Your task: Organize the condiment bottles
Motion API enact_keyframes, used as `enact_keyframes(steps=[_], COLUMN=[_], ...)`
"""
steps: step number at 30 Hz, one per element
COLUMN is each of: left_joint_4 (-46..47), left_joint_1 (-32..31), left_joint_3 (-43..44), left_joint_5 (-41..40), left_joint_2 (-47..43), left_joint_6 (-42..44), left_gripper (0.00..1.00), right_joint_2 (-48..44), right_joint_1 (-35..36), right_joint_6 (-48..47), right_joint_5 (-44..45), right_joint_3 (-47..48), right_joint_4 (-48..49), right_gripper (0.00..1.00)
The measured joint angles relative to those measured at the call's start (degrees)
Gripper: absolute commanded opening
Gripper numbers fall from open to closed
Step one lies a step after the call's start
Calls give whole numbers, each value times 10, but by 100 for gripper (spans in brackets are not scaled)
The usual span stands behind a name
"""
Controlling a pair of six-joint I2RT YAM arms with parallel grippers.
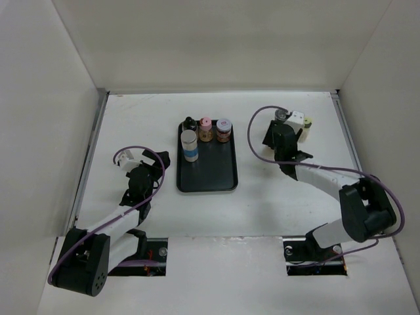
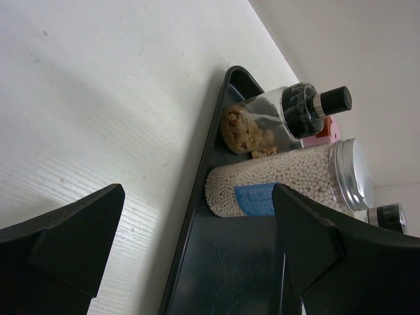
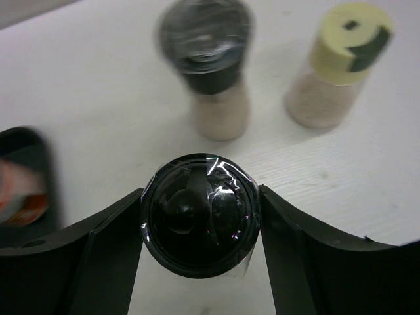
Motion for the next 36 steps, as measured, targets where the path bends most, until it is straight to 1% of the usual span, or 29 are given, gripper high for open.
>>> enact_keyframes(steps=[4, 6, 9, 16, 21, 22, 24, 27, 29, 33, 36], left_joint_4=[0, 0, 0, 0, 0, 0, 0, 0, 0, 0, 0], left_joint_1=[0, 0, 0, 0, 0, 0, 0, 0, 0, 0, 0], left_joint_3=[0, 0, 0, 0, 0, 0, 0, 0, 0, 0, 0], left_joint_5=[0, 0, 0, 0, 0, 0, 0, 0, 0, 0, 0], left_joint_2=[0, 0, 0, 0, -1, -1, -1, -1, -1, -1, -1], left_joint_6=[0, 0, 0, 0, 0, 0, 0, 0, 0, 0, 0], left_gripper=[100, 100, 100, 100, 100, 100, 100, 100, 100, 100, 100], right_joint_2=[-19, -6, 36, 159, 226, 235, 250, 263, 265, 261, 233], right_joint_1=[95, 137, 182, 238, 247, 247, 247, 247, 247, 247, 245], right_joint_6=[-4, -4, -3, -9, -15, -15, -18, -18, -16, -16, -16], right_joint_5=[-11, -24, -44, -72, -85, -85, -85, -84, -85, -85, -89], right_joint_3=[19, 42, 84, 167, 219, 226, 241, 252, 253, 254, 240], right_joint_4=[1, 3, 17, 33, 35, 36, 42, 54, 58, 63, 61], right_gripper=[52, 52, 52, 53, 57, 59, 66, 82, 89, 94, 94])
